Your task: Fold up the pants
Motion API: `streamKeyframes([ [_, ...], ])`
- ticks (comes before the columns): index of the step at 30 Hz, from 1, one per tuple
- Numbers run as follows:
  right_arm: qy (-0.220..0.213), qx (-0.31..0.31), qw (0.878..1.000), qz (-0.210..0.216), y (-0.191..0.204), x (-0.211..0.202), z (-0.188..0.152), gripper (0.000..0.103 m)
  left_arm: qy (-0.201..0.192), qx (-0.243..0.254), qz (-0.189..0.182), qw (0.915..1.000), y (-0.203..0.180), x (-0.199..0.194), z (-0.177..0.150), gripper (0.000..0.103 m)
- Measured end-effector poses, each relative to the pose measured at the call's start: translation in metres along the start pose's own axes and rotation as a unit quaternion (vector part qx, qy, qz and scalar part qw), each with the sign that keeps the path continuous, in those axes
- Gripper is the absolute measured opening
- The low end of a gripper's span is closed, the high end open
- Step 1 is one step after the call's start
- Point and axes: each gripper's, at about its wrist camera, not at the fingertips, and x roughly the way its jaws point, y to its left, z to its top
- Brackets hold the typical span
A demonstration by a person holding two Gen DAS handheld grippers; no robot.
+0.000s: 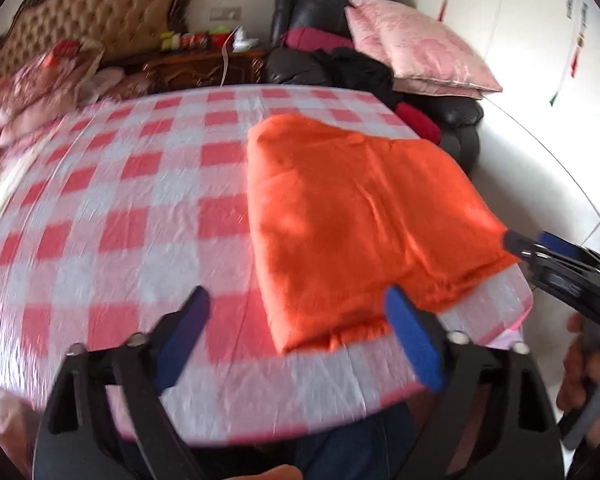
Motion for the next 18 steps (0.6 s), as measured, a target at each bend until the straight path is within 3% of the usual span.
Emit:
streamKeyframes([
  [3, 0.004, -0.005, 1.0, 0.018, -0.003, 0.023, 0.008, 0.062, 0.013, 0.0, -0.028, 0.9995, -0.004, 0.022, 0.006, 0.079],
  [4, 0.015, -0.017, 1.0, 0.004, -0.002, 0.034, 0.009, 0.057, 0.025, -0.002, -0.033, 0.9991, -0.005, 0.032, 0.006, 0.077],
  [6, 0.033, -0.023, 0.999, -0.011, -0.005, 0.051, 0.007, 0.054, 0.048, 0.005, -0.017, 0.9987, -0.007, 0.053, 0.002, 0.076],
  [9, 0.028, -0.02, 0.999, 0.006, -0.012, 0.051, 0.002, 0.054, 0.056, 0.0, -0.022, 0.9982, -0.004, 0.063, -0.009, 0.078],
  [13, 0.02, -0.027, 0.999, -0.005, -0.012, 0.054, -0.003, 0.061, 0.031, 0.016, 0.002, 0.9994, -0.006, 0.066, -0.016, 0.094],
  [18, 0.011, -0.013, 1.0, -0.009, -0.017, 0.054, -0.007, 0.067, 0.041, 0.002, 0.002, 0.9992, 0.001, 0.069, -0.017, 0.1],
])
